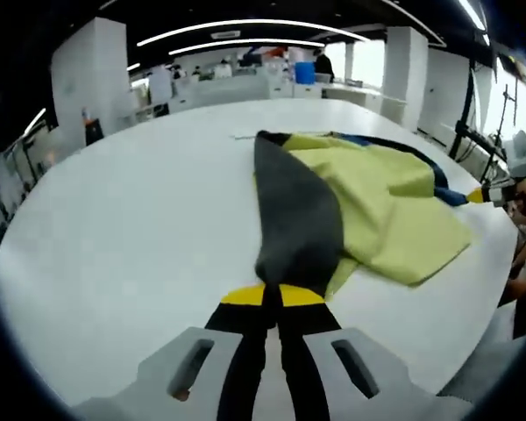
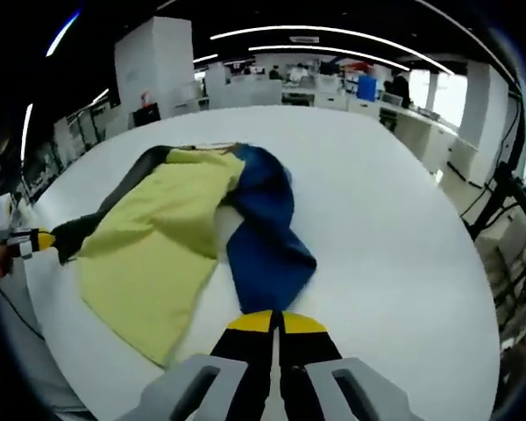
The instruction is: Fold the garment on the visible template until the final outline fits inside the template.
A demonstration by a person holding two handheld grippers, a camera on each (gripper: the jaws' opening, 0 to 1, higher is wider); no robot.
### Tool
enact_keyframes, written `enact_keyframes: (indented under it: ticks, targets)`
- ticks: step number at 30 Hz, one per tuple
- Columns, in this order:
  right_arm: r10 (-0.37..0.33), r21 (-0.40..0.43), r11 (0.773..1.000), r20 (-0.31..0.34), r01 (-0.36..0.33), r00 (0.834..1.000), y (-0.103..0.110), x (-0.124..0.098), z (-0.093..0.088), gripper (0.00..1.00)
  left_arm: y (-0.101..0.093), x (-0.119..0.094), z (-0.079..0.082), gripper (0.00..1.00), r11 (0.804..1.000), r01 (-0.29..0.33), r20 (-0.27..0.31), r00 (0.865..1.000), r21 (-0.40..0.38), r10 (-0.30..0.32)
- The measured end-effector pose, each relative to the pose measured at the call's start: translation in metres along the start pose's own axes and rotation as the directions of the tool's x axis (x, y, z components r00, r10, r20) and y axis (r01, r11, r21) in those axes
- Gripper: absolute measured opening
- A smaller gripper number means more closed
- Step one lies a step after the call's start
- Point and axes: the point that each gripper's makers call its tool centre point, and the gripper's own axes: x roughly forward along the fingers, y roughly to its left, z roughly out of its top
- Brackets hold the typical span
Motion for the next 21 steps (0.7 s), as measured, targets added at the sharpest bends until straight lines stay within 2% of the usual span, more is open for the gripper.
enact_keyframes:
  ticks: [3,5,7,13,16,21]
  targets:
    - [-0.021,0.0,1.0,0.02,0.021,1.0,-0.015,-0.008,0.009,0.0,0.016,-0.006,0.011,0.01,0.999,-0.032,0.019,0.999,0.009,0.032]
    - [0.006,0.046,0.999,0.021,-0.007,1.0,-0.021,-0.009,0.012,0.0,0.023,-0.008,0.013,0.01,0.999,-0.05,0.02,0.999,-0.005,0.05]
    - [0.012,0.092,0.996,0.047,-0.016,0.999,-0.031,-0.01,0.02,0.0,0.034,-0.01,0.014,0.01,0.997,-0.08,0.01,0.997,-0.012,0.08]
    - [-0.043,0.042,0.998,0.037,0.041,0.998,-0.066,-0.014,0.034,0.0,0.056,-0.009,0.025,0.01,0.991,-0.135,0.032,0.99,-0.001,0.135]
    - [-0.059,0.01,0.998,0.016,0.059,0.998,-0.083,-0.014,0.037,0.0,0.07,-0.001,0.032,0.01,0.985,-0.168,0.015,0.986,0.05,0.167]
    - [-0.091,-0.013,0.996,-0.016,0.09,0.996,-0.109,-0.008,0.038,0.0,0.093,0.01,0.054,0.01,0.97,-0.219,0.045,0.976,0.103,0.215]
